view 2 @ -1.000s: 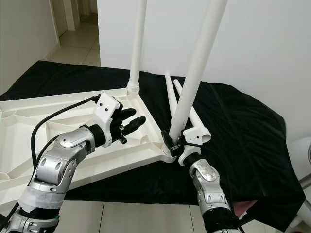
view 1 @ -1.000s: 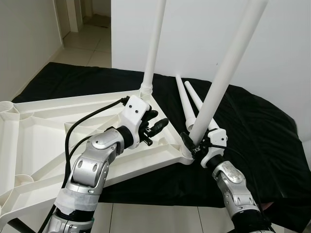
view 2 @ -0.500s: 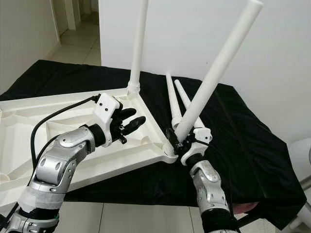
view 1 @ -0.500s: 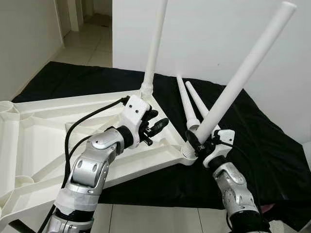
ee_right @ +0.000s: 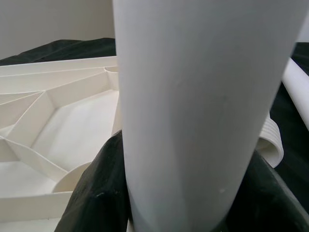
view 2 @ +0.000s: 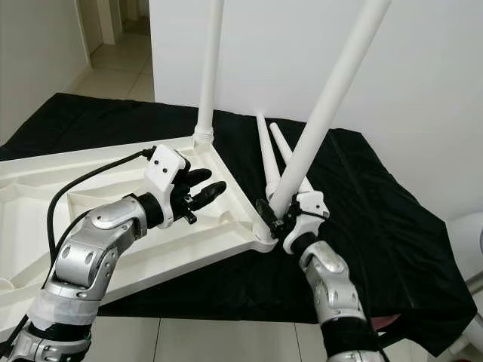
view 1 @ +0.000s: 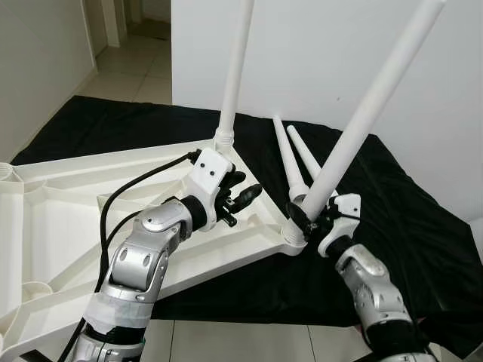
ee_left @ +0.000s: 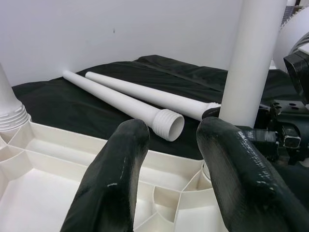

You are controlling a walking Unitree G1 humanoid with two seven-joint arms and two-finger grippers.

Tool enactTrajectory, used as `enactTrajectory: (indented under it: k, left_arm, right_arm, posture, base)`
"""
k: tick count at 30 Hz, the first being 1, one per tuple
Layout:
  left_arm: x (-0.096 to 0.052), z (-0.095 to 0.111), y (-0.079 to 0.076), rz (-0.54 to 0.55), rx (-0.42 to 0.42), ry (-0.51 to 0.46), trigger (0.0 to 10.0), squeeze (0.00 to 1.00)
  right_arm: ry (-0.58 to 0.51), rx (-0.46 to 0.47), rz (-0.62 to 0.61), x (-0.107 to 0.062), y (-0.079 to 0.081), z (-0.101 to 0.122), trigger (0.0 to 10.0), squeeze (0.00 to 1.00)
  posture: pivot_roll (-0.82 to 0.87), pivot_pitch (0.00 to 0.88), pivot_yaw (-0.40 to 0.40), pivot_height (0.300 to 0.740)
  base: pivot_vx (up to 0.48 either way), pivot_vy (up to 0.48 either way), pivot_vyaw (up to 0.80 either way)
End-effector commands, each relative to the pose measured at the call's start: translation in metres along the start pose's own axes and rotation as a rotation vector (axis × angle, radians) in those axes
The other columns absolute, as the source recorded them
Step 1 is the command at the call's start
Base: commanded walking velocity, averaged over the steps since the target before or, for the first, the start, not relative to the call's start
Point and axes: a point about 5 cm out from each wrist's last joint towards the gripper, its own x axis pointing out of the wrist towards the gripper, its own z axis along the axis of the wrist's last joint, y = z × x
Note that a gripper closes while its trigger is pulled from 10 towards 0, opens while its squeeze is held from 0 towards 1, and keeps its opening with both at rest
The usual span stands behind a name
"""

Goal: Building children table

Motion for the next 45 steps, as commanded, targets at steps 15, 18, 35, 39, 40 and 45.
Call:
enactTrajectory:
  k: [15,18,35,39,40,45]
  left_arm:
    - [0.001,0.003,0.001,0.072,-0.002,-0.01,10.0,0.0]
    - [0.001,0.004,0.001,0.071,-0.003,-0.011,10.0,0.0]
    - [0.002,0.005,0.001,0.073,0.001,-0.019,10.0,0.0]
    - [0.003,0.006,0.002,0.075,0.003,-0.024,10.0,0.0]
    - [0.003,0.006,0.002,0.075,0.003,-0.024,10.0,0.0]
    - [0.004,0.007,0.002,0.073,0.005,-0.026,10.0,0.0]
  right_arm:
    - [0.258,-0.026,-0.11,-0.022,-0.001,-0.056,10.0,0.0]
    - [0.228,-0.038,-0.162,-0.021,-0.001,-0.053,10.0,0.0]
    - [0.116,-0.038,-0.252,-0.025,0.001,-0.055,10.0,0.0]
    - [0.036,-0.035,-0.257,-0.035,0.005,-0.06,10.0,0.0]
    - [0.036,-0.035,-0.257,-0.035,0.005,-0.06,10.0,0.0]
    - [0.004,-0.038,-0.276,-0.042,0.008,-0.067,10.0,0.0]
  posture:
    - [0.02,0.0,-0.099,0.74]
    - [0.02,0.0,-0.099,0.74]
    - [0.02,0.0,-0.103,0.74]
    - [0.02,0.0,-0.101,0.74]
    - [0.02,0.0,-0.101,0.74]
    - [0.03,0.0,-0.096,0.74]
  base:
    - [0.0,0.0,0.0]
    - [0.0,0.0,0.0]
    - [0.0,0.0,0.0]
    - [0.0,0.0,0.0]
    - [0.0,0.0,0.0]
    - [0.0,0.0,0.0]
